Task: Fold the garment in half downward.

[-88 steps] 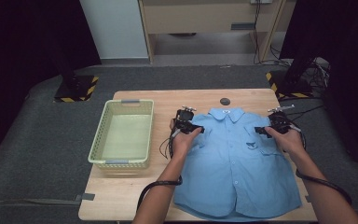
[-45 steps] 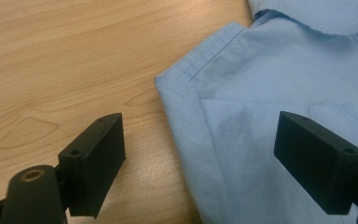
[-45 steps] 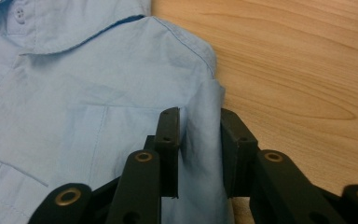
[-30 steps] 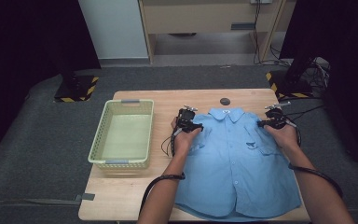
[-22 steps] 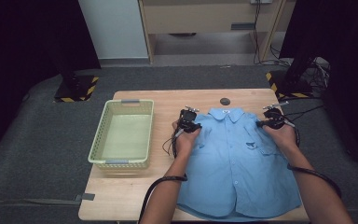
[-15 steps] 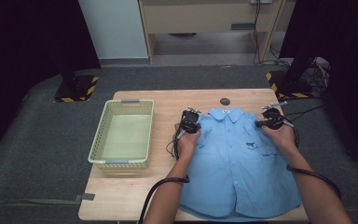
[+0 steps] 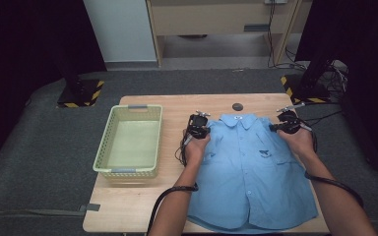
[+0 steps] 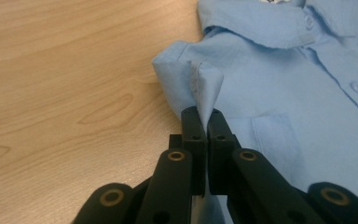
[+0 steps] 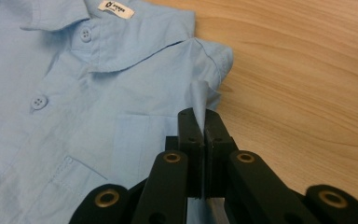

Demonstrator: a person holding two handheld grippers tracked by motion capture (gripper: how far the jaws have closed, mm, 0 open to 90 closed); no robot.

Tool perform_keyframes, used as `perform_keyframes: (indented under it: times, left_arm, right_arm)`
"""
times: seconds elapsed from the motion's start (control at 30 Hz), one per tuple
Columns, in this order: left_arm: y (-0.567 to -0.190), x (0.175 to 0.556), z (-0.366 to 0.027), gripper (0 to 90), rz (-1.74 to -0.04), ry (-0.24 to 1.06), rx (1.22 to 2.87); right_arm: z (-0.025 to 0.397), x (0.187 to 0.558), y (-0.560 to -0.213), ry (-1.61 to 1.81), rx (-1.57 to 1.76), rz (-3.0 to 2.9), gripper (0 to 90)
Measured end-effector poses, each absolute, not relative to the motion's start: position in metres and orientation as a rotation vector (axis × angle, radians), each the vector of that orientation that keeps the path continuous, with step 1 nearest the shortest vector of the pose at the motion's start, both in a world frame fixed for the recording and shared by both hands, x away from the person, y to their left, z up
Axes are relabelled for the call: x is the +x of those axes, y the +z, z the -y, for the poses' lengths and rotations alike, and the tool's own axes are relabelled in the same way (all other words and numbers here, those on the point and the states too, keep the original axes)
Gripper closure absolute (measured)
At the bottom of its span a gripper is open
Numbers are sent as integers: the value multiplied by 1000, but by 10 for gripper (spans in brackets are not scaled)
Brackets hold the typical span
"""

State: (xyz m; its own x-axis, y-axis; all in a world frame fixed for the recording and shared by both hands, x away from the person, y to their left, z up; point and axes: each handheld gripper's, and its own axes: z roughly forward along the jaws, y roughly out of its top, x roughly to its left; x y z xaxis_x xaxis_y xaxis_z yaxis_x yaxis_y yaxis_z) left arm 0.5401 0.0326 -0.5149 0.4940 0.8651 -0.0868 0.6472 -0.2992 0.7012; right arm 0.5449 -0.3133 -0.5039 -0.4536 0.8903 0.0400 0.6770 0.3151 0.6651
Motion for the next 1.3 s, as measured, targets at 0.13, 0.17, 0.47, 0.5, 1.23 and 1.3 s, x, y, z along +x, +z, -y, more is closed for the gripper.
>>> perform_keyframes:
  times: [0.13, 0.17, 0.47, 0.5, 1.23, 1.3]
  left_arm:
    - [-506, 538, -37, 896, -1232, 419, 2032]
    - [-504, 537, -39, 896, -1232, 422, 2031]
    - [-486, 534, -49, 898, -1227, 455, 2009]
    - [-484, 534, -49, 899, -1226, 459, 2005]
    - [-453, 535, -57, 900, -1203, 536, 1997]
    - [-451, 535, -57, 900, -1200, 543, 1996]
  right_arm:
    - [314, 545, -497, 900, 1404, -2236, 888]
    - [315, 545, -495, 909, 1404, -2233, 888]
    - [312, 541, -485, 907, 1398, -2226, 889]
    - [311, 541, -484, 908, 1396, -2226, 889]
    - [318, 543, -452, 919, 1377, -2176, 891]
    - [319, 544, -451, 918, 1382, -2171, 891]
